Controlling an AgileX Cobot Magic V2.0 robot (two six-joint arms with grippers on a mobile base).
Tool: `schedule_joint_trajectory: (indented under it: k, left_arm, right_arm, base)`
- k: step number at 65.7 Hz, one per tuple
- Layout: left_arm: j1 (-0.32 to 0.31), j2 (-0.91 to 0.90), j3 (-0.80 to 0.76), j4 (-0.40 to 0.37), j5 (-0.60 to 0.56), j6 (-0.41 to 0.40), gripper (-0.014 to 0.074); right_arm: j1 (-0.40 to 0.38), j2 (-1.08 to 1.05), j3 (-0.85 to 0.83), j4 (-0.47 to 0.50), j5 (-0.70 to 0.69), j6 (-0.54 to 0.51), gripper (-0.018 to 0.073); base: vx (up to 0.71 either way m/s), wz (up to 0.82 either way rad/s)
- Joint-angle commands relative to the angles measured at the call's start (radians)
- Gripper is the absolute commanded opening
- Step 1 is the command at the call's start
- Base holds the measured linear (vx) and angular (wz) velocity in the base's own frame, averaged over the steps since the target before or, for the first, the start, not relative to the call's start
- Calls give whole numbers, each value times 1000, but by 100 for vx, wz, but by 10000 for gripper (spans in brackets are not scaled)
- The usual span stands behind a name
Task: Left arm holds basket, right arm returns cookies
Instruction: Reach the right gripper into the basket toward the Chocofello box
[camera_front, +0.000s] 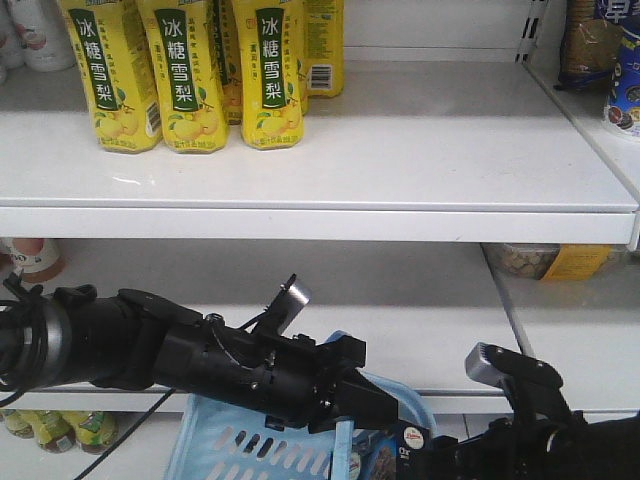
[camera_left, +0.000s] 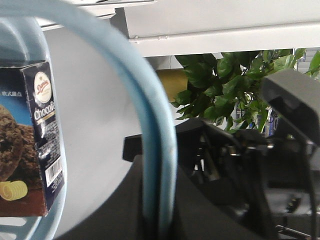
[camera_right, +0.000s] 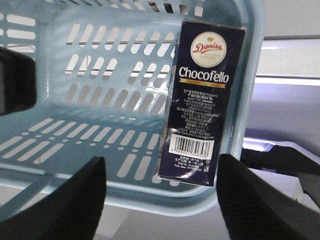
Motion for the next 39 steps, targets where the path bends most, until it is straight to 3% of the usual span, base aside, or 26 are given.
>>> schedule_joint_trajectory:
  k: [1,16,39]
  left_arm:
    - [-1,-57,-24,-61,59,16,-6]
    - [-1,-57,-24,-61,59,16,-6]
    - [-1,-57,-24,-61,59,16,-6]
  right_arm:
    - [2,33,-30,90,-16,-68,466]
    - [2,144,-30,204,-18,-181,466]
    - [0,244,-30,248,-32,-235,466]
  base:
    - [0,0]
    - [0,0]
    - [0,0]
